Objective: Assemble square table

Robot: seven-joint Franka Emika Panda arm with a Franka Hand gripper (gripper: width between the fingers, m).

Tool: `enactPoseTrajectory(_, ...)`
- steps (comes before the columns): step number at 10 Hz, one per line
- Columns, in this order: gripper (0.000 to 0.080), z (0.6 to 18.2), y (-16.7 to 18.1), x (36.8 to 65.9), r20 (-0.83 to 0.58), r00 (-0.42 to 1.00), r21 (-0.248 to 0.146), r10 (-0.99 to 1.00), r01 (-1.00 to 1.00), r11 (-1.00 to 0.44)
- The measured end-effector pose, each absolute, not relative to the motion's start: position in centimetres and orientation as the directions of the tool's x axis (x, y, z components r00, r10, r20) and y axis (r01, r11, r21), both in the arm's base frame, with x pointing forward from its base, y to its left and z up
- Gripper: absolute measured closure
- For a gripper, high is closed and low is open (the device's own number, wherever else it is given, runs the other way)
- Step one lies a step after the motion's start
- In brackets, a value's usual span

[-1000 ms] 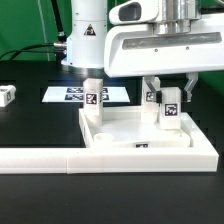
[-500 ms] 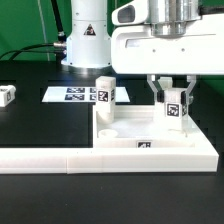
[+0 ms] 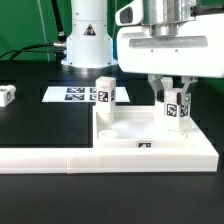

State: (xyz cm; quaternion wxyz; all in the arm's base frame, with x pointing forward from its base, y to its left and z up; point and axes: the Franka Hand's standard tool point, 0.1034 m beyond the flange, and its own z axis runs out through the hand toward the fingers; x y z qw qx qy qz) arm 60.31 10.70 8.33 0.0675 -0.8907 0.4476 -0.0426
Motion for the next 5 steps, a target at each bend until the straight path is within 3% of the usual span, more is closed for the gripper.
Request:
enactPoseTrajectory(2, 0.0505, 8.31, 10.83, 60.27, 0.019, 0.614, -0.157, -0.789, -0.777, -0.609)
enactPoseTrajectory(3, 0.0296, 8.26, 11.15, 60.19, 0.025, 0.655, -0.156, -0.756, -0.744, -0.650)
enactPoseTrajectory(4, 0.0296, 8.31, 11.42, 60.20, 0.028, 0.669, -0.157, -0.743, -0.731, -0.664)
enactPoseTrajectory(5, 0.0175, 8.31, 11.53, 60.18, 0.039, 0.720, -0.154, -0.693, -0.681, -0.716)
